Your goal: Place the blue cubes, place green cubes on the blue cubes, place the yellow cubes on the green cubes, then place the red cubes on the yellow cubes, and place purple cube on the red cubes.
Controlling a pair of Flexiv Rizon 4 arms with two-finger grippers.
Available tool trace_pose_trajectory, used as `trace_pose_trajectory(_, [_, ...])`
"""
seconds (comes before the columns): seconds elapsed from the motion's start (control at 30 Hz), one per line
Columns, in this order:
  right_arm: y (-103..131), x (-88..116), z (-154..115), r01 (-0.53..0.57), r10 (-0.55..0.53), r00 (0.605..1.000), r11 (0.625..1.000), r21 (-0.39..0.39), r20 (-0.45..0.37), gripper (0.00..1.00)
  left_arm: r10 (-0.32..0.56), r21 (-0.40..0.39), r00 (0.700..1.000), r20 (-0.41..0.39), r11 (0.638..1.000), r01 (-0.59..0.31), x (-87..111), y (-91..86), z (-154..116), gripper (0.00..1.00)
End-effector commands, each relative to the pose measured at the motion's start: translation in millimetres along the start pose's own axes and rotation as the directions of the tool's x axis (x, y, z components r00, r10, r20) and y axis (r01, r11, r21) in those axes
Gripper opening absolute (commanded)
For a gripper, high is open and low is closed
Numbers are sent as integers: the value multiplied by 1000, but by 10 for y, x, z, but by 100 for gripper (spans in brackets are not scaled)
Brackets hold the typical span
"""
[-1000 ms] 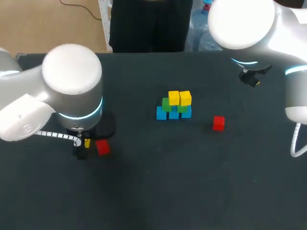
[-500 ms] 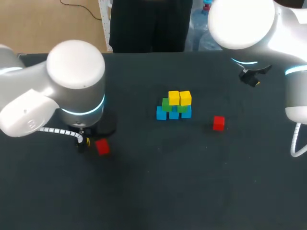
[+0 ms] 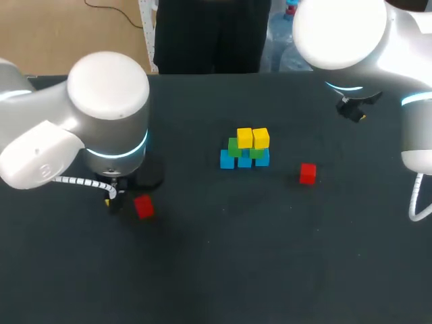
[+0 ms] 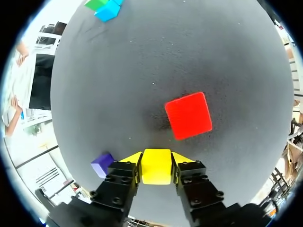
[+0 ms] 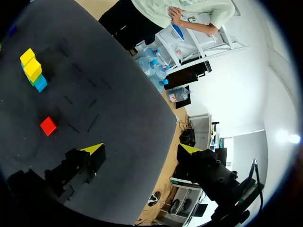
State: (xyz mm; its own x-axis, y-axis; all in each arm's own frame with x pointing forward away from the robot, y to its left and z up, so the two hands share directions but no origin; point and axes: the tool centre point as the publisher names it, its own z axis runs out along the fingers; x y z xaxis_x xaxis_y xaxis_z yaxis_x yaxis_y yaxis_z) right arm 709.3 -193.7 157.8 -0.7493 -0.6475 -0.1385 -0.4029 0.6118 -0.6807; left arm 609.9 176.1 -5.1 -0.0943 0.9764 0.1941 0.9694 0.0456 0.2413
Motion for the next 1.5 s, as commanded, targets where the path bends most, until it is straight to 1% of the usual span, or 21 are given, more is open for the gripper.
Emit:
trace_pose_trajectory(0.03, [-2, 12, 5, -1, 1, 1000, 1000, 1, 4, 100, 0, 9, 1000, -2, 1000, 0, -18, 34, -66, 0])
trace_pose_trajectory(0.17, [-2, 12, 5, -1, 1, 1000, 1000, 1, 4, 100, 3, 12, 1000, -4, 1000, -3, -16, 38, -169, 0])
trace_pose_trajectory(0.23, [-2, 12, 5, -1, 1, 1000, 1000, 1, 4, 100, -1, 30, 1000, -2, 1000, 1, -11, 48, -220, 0])
trace_pose_trajectory(0.27, [-2, 12, 5, -1, 1, 1000, 1000, 1, 4, 100, -3, 14, 1000, -6, 1000, 3, -10, 47, -245, 0])
trace_pose_trajectory(0.37, [-2, 12, 5, -1, 1, 1000, 1000, 1, 4, 100, -6, 21, 1000, -6, 1000, 6, -7, 43, -329, 0])
trace_pose_trajectory(0.53, [-2, 12, 5, -1, 1, 1000, 1000, 1, 4, 100, -52, 17, 999, -6, 999, 52, -17, 93, -484, 0])
trace_pose_trajectory(0.57, [-2, 12, 5, -1, 1, 1000, 1000, 1, 4, 100, -67, 14, 998, -7, 998, 68, -25, 116, -515, 0])
trace_pose_trajectory(0.63, [-2, 12, 5, -1, 1, 1000, 1000, 1, 4, 100, -76, 35, 997, 2, 997, 75, -19, 149, -548, 0])
trace_pose_trajectory(0.7, [-2, 12, 5, -1, 1, 1000, 1000, 1, 4, 100, -87, 22, 996, -3, 996, 87, 4, 215, -559, 0])
trace_pose_trajectory(0.77, [-2, 12, 5, -1, 1, 1000, 1000, 1, 4, 100, -110, 34, 994, -13, 993, 111, 33, 312, -568, 0])
trace_pose_trajectory(0.83, [-2, 12, 5, -1, 1, 1000, 1000, 1, 4, 100, -126, 10, 992, -22, 992, 126, 62, 395, -568, 0])
trace_pose_trajectory(0.87, [-2, 12, 5, -1, 1, 1000, 1000, 1, 4, 100, -150, 4, 988, -30, 989, 150, 85, 464, -576, 0])
trace_pose_trajectory(0.97, [-2, 12, 5, -1, 1, 1000, 1000, 1, 4, 100, -184, -27, 982, -36, 983, 184, 137, 605, -608, 0])
trace_pose_trajectory(1.1, [-2, 12, 5, -1, 1, 1000, 1000, 1, 4, 100, -208, -47, 978, -34, 977, 206, 155, 717, -657, 0])
trace_pose_trajectory(1.27, [-2, 12, 5, -1, 1, 1000, 1000, 1, 4, 100, -203, -61, 979, -36, 978, 200, 115, 726, -653, 0])
trace_pose_trajectory(1.37, [-2, 12, 5, -1, 1, 1000, 1000, 1, 4, 100, -218, -70, 975, -46, 974, 214, 101, 741, -627, 0])
trace_pose_trajectory(1.4, [-2, 12, 5, -1, 1, 1000, 1000, 1, 4, 100, -229, -65, 972, -44, 972, 226, 105, 740, -625, 0])
trace_pose_trajectory(1.5, [-2, 12, 5, -1, 1, 1000, 1000, 1, 4, 100, -273, -104, 962, -25, 958, 269, 125, 726, -675, 0])
